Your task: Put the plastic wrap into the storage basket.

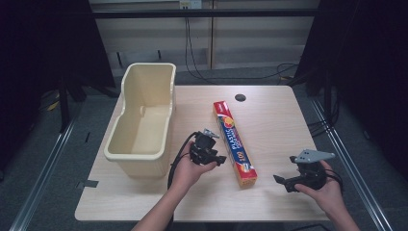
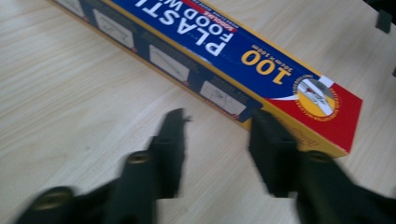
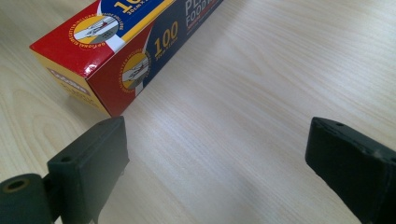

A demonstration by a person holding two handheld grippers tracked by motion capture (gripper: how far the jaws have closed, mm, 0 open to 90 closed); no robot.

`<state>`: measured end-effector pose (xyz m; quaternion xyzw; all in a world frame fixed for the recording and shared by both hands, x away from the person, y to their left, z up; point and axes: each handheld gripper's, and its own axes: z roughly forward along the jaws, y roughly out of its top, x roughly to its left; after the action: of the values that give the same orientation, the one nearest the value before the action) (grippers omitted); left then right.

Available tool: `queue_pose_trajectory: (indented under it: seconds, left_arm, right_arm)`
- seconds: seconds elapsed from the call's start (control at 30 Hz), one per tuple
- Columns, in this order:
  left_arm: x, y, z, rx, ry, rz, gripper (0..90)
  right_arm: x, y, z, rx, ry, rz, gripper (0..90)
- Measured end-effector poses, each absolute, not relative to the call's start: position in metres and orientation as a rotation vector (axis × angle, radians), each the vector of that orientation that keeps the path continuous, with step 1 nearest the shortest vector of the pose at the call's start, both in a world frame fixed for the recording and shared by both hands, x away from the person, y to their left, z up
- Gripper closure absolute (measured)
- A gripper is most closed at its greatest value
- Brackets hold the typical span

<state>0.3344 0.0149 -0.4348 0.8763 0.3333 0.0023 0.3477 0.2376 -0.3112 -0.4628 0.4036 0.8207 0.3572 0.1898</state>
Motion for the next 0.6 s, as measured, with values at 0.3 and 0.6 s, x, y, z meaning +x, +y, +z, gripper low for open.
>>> queue_pose_trajectory:
  seconds: [0.3,0.6]
  left_arm:
    - [0.343,-0.009,-0.435,2.27,0.867,-0.114,90.0]
    - [0.349,-0.034,-0.431,2.268,0.85,-0.159,90.0]
  right_arm:
    - [0.239,-0.311,-0.463,1.134,2.31,1.014,5.7]
    - [0.241,-0.308,-0.464,1.119,2.324,1.007,5.6]
